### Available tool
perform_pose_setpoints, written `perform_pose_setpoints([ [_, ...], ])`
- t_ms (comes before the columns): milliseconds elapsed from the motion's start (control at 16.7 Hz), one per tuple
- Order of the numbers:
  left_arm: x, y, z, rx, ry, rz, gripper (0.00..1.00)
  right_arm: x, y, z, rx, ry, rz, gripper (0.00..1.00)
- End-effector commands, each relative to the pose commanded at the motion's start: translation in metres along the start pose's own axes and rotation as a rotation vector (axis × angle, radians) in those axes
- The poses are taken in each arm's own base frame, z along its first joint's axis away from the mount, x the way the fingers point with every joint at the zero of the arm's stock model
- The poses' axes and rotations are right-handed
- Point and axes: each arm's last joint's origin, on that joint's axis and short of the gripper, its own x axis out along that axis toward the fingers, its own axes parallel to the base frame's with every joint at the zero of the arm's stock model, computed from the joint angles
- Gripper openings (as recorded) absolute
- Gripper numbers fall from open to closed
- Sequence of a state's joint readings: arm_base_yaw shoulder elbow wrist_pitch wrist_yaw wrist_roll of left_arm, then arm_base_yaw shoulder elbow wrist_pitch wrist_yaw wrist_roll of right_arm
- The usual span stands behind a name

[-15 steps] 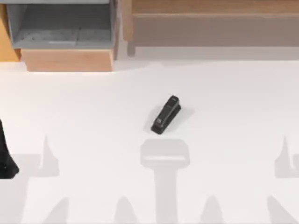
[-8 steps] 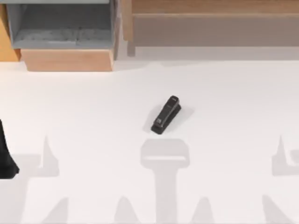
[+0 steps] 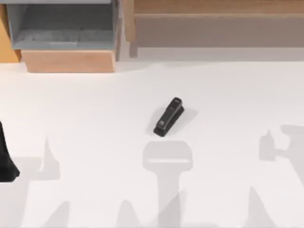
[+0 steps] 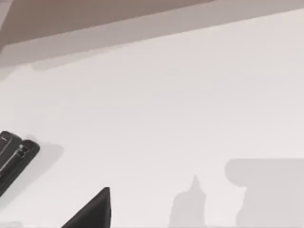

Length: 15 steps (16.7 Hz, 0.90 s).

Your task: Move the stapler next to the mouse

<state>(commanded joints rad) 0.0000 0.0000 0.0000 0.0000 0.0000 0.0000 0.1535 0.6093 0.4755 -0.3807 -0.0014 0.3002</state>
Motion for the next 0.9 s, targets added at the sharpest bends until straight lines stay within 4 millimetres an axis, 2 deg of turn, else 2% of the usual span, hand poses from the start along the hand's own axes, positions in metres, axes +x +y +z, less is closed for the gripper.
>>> perform_pose_setpoints([
  [240,0.0,0.0,0.0,0.0,0.0,0.0,1.0,0.034,0.028,0.033,0.097,0.325,-0.071,1.0],
  [480,0.0,0.0,0.0,0.0,0.0,0.0,1.0,0.092,0.064,0.054,0.162,0.638,-0.216,1.0],
  [660,0.0,0.0,0.0,0.0,0.0,0.0,1.0,0.145,0.096,0.056,0.191,0.824,-0.353,1.0],
  [900,0.0,0.0,0.0,0.0,0.0,0.0,1.0,0.212,0.14,0.045,0.221,0.968,-0.515,1.0],
])
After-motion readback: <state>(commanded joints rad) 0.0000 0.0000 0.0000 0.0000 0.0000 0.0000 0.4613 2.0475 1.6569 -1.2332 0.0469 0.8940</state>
